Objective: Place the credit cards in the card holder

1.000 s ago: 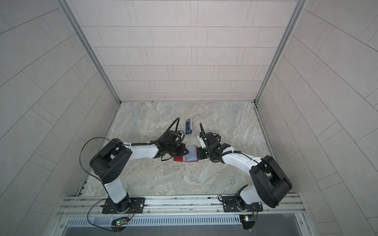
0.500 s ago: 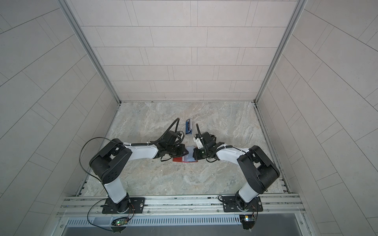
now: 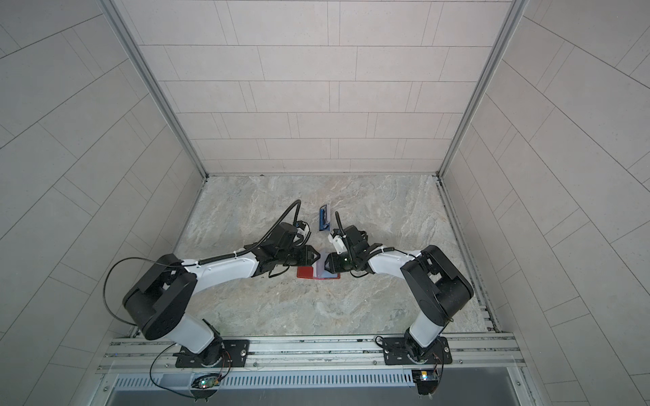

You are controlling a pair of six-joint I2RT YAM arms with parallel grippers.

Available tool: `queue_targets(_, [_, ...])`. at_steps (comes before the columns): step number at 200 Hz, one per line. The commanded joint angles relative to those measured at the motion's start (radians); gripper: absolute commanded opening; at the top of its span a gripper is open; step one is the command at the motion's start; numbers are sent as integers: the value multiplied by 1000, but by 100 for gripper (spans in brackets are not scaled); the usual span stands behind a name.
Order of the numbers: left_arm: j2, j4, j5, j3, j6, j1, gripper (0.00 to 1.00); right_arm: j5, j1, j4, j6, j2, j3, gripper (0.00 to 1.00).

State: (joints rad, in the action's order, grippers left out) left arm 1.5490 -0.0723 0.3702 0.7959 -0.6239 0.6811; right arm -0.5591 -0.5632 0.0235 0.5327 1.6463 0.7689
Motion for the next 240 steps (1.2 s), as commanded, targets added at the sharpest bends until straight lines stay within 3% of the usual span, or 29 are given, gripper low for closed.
queue_targets(1, [-56, 55, -76, -27, 65, 0, 35, -30, -14, 25, 9, 25, 27, 37])
queue_targets(121, [-94, 77, -80, -54, 134, 1, 31, 56, -56, -55, -22, 111, 75, 32])
queue_targets(187, [48, 63, -5, -18, 110, 1, 17, 88, -66, -82, -22, 118, 81, 31])
queue_targets(240, [130, 75, -63, -8, 77, 1, 17, 160, -66, -126, -30, 61, 70, 35])
